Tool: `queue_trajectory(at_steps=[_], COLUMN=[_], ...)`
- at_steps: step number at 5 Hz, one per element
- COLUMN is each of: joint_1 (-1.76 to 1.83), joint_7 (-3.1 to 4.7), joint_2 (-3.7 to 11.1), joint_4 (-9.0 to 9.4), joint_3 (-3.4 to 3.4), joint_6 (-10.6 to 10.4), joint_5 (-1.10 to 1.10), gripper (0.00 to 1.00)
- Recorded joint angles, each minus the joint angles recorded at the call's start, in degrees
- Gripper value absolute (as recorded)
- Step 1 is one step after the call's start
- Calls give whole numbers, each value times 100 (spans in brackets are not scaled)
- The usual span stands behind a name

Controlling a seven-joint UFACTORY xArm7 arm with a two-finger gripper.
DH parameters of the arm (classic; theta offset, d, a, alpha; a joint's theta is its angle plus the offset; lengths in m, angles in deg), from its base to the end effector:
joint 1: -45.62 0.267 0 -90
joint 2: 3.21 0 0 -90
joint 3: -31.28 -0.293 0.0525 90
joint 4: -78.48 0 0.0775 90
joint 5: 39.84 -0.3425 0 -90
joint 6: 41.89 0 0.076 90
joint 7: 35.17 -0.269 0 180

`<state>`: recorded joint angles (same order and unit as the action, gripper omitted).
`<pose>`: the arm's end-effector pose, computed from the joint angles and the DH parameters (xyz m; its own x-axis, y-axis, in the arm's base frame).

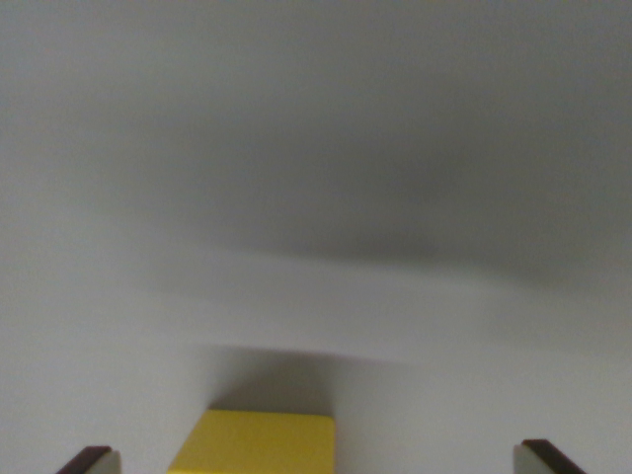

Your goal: Pick yellow cube

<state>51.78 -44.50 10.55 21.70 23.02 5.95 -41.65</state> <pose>0.4477 0.1250 0.0686 0.9937 0.0656 -0.0905 0.0620 -0.9972 -0.0416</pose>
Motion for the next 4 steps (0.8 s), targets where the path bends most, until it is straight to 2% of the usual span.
queue_trajectory(at_steps=[1,2,3,4], joint_1=[29,29,55,55], joint_7=[-46,-46,-90,-90], joint_2=[62,62,120,120], joint_4=[153,153,296,296], joint_3=[-51,-51,-99,-99], joint_6=[-201,-201,-387,-387], joint_5=[-14,-14,-28,-28], gripper=[0,0,0,0])
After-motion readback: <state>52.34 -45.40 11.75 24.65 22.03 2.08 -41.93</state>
